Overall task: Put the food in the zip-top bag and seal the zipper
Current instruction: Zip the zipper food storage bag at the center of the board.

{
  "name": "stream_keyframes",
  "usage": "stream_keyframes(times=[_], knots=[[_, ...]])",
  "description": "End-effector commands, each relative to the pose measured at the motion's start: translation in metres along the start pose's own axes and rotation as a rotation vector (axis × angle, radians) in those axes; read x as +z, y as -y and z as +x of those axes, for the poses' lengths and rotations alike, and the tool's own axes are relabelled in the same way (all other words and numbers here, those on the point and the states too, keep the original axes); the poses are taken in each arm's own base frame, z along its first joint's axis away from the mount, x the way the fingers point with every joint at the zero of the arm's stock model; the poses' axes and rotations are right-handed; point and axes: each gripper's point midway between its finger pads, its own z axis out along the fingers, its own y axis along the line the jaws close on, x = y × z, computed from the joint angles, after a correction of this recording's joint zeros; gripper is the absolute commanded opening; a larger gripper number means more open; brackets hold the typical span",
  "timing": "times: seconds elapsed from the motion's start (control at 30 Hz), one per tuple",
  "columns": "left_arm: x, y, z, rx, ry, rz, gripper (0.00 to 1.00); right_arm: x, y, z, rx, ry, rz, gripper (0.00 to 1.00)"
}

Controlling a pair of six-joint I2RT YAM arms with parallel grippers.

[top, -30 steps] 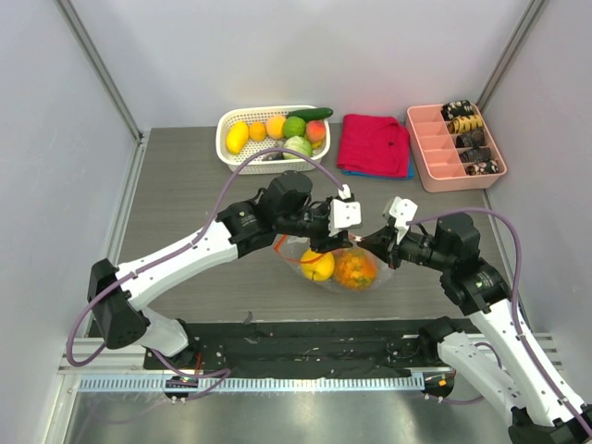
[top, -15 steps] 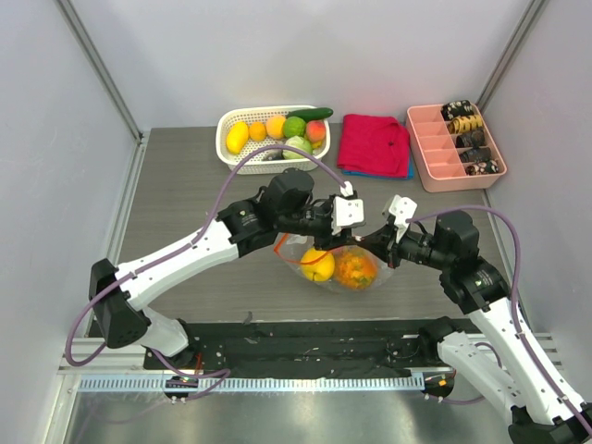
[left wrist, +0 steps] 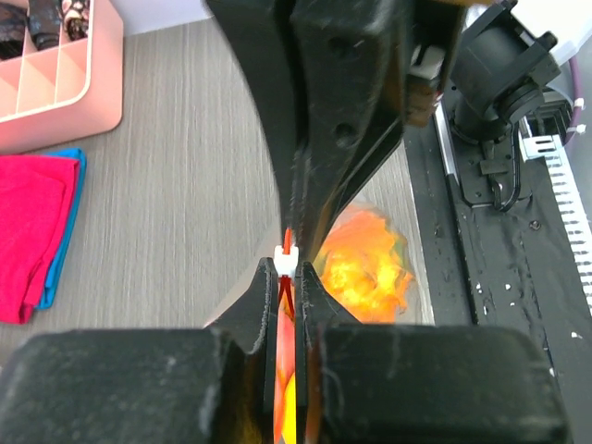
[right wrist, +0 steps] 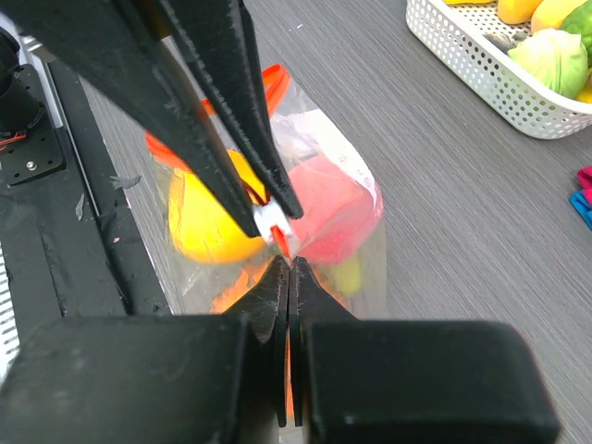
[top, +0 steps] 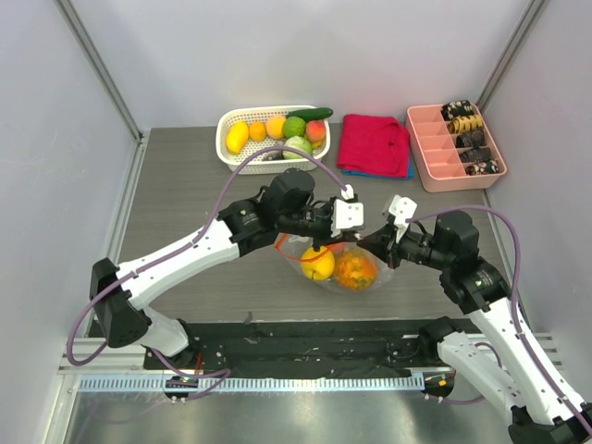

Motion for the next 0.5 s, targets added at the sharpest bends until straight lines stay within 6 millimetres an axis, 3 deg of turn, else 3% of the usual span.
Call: stream_keyframes(times=[0.0, 0.23, 0.47], knots=[[-0.017, -0.007, 0.011, -0.008, -0.031, -0.020, 0.00, -0.007, 0.000, -0.030, -0.059, 0.078, 0.018, 0.01], [-0.029, -0.019, 0.029, -0.051, -0.069, -0.053, 0.00, -0.008, 0.000, -0.030, -0.060, 0.072, 0.020, 0.01], [-0.038, -0.018, 0.038, -0.078, -0.080, -0.045, 0.00, -0.011, 0.000, -0.027, -0.073, 0.061, 0.027, 0.01]])
